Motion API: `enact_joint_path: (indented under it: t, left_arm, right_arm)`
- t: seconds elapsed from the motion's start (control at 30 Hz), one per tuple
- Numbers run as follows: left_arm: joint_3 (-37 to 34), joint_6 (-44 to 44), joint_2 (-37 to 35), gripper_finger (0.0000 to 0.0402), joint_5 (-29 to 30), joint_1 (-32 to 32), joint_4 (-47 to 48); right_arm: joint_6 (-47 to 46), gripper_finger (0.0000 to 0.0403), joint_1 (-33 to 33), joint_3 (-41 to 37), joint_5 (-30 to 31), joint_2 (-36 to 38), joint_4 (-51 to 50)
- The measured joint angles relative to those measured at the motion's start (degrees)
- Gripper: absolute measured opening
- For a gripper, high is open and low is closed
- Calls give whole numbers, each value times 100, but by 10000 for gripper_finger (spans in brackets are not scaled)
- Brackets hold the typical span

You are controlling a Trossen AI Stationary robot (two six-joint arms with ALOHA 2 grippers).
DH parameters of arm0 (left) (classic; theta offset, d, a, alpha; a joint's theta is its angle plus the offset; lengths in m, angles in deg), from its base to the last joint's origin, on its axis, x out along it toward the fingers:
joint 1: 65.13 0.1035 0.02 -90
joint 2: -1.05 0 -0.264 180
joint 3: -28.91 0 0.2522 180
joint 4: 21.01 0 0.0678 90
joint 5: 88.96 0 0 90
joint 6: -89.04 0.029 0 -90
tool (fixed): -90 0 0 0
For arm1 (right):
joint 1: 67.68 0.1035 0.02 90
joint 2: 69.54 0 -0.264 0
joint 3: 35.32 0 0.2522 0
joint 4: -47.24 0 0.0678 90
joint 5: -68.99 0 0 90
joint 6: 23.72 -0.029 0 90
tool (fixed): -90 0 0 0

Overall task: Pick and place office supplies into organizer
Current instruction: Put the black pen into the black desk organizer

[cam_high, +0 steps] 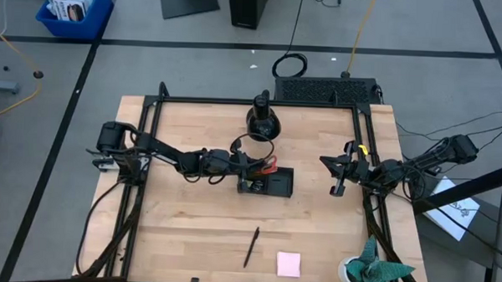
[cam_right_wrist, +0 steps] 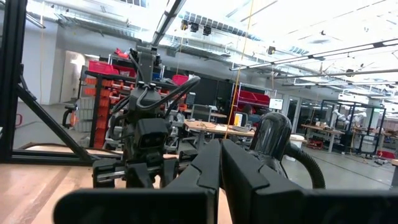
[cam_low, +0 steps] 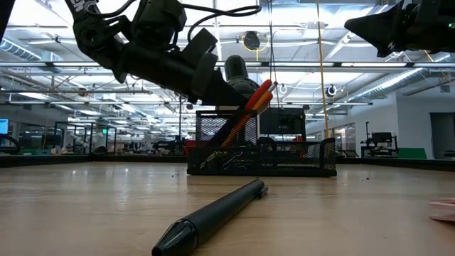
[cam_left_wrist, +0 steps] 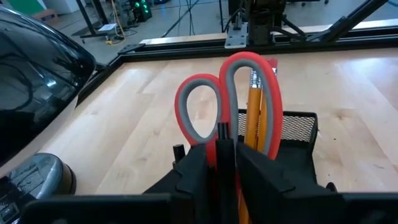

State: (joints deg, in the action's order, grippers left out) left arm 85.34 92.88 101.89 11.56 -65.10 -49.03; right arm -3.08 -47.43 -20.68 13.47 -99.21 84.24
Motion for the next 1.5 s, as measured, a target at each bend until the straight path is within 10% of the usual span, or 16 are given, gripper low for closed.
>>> enact_joint_path:
  t: [0.43,0.63,0.93,1.5]
  left_arm:
    - [59,-324,-848,122,136,-125,254]
    - [1212,-1371,-1211,122,1100,-969,3659]
    - [3045,-4290,174,122,1174,-2334,6410]
    - [4411,-6185,2124,142,-128,-2654,7181]
  right_arm:
    - [1,9,0,-1,0,0,45]
    - [0,9,0,-2,-4,-2,94]
    - [-131,9,2,-1,-151,-2,137]
    - [-398,9,9,0,-164,-51,-50]
